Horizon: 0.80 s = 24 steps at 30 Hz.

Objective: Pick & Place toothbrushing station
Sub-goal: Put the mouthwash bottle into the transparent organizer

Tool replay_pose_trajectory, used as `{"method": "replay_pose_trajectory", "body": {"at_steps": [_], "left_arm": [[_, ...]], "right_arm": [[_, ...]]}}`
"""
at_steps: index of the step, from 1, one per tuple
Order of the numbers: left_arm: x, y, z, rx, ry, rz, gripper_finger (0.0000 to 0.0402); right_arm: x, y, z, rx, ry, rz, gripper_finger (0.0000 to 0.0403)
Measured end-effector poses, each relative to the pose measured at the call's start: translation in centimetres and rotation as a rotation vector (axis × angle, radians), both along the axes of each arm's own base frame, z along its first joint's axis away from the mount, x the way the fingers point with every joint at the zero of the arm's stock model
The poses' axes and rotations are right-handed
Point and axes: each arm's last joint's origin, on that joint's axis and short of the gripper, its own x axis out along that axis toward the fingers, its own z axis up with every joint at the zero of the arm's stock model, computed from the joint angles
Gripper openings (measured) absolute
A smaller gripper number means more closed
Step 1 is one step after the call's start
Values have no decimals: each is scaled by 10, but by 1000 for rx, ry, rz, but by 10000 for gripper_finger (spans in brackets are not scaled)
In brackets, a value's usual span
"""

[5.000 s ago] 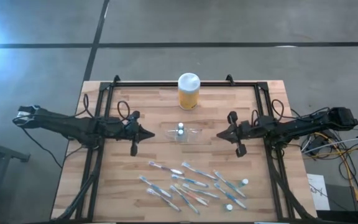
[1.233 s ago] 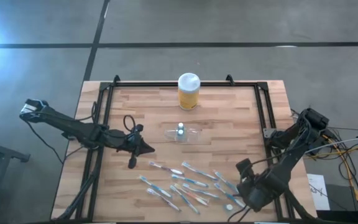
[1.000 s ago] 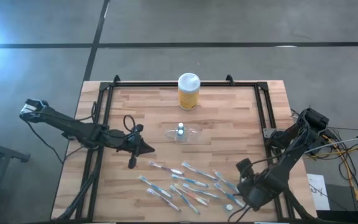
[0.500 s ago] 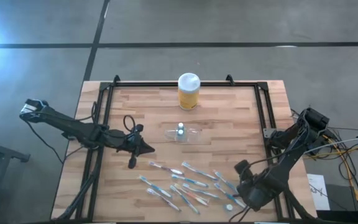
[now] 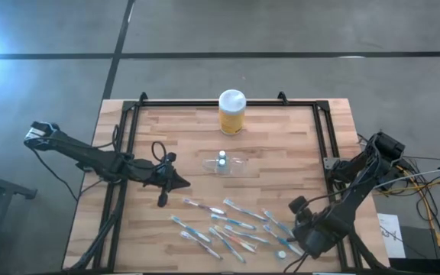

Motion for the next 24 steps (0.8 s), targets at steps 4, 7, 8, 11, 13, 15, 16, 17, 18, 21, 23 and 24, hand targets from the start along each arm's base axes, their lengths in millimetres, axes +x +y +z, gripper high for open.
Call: {"method": "replay_pose_trajectory", "body": {"at_steps": [4, 7, 8, 11, 13, 15, 16, 17, 18, 21, 23, 24], "left_arm": [[0, 0, 0, 0, 0, 0, 16], [0, 0, 0, 0, 0, 0, 16], [0, 0, 0, 0, 0, 0, 16], [0, 0, 0, -1, 1, 0, 16], [0, 0, 0, -1, 1, 0, 16], [0, 0, 0, -1, 1, 0, 16], [0, 0, 0, -1, 1, 0, 16], [0, 0, 0, -1, 1, 0, 16], [0, 0, 0, -1, 2, 0, 16], [0, 0, 0, 0, 2, 0, 16], [0, 0, 0, 0, 3, 0, 16], [0, 0, 0, 0, 3, 0, 16]], "right_arm": [[6, -1, 7, 14, -5, -57, 86], [12, -5, 14, 27, 9, -89, 86], [15, -6, 17, 31, 10, -99, 86], [22, -13, 30, 12, 3, -116, 86], [28, -20, 41, -35, -23, -116, 86], [35, -29, 57, -66, -63, -127, 86], [39, -35, 65, -70, -81, -137, 86], [44, -40, 73, -64, -99, -146, 86], [49, -45, 81, -55, -125, -150, 86], [60, -60, 104, -59, -219, -150, 86], [68, -73, 118, -70, -275, -164, 86], [72, -79, 124, -68, -294, -174, 86]]}}
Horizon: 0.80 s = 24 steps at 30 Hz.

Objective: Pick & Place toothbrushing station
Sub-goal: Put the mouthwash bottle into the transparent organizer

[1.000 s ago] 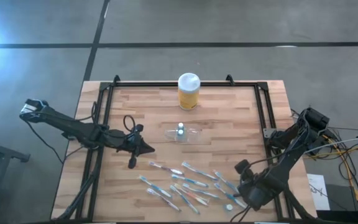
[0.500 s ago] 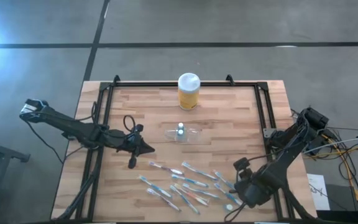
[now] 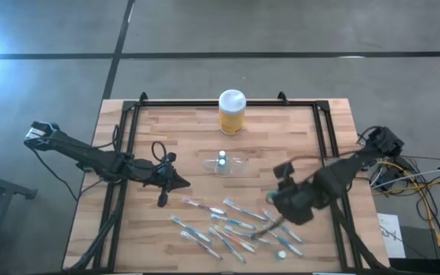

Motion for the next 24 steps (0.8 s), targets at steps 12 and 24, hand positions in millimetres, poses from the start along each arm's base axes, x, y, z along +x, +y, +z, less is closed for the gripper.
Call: {"method": "replay_pose_trajectory", "body": {"at_steps": [12, 24], "left_arm": [[0, 0, 0, 7, -2, 0, 16], [0, 0, 0, 9, -4, 8, 16]], "right_arm": [[27, -53, 43, -4, -140, -51, 86], [37, -69, 56, -15, -202, -103, 86]]}}
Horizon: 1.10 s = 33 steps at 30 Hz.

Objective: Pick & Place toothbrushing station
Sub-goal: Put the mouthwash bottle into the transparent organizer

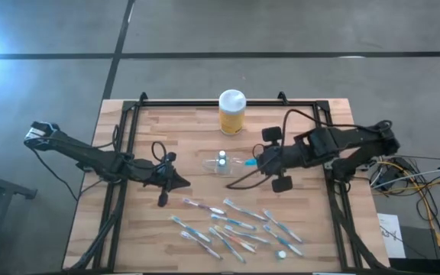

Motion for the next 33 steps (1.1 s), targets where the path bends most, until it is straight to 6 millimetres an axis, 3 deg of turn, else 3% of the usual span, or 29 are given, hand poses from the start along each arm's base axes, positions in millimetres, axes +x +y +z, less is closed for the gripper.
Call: {"method": "replay_pose_trajectory", "body": {"at_steps": [17, 21, 33], "left_arm": [[0, 0, 0, 14, -1, -5, 16], [0, 0, 0, 17, 0, -6, 16], [0, 0, -1, 54, 6, -23, 16]], "right_arm": [[30, -27, -16, 91, -1, -137, 86], [43, -29, -27, 69, 36, -69, 86], [83, -39, -69, -202, 243, 349, 86]]}}
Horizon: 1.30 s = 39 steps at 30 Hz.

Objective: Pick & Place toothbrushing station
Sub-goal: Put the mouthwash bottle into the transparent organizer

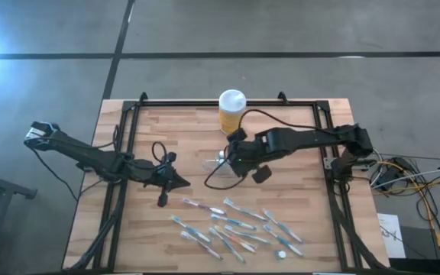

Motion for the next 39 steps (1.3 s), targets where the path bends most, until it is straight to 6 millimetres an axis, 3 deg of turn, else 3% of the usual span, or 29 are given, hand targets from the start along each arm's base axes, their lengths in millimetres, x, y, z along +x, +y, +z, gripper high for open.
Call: {"method": "replay_pose_trajectory", "body": {"at_steps": [14, 39], "left_arm": [[0, 0, 0, 15, 3, -6, 16], [0, 0, 0, 15, 3, -10, 16]], "right_arm": [[21, -19, -21, -83, 49, 117, 86], [22, -23, -32, -76, 73, 147, 86]]}}
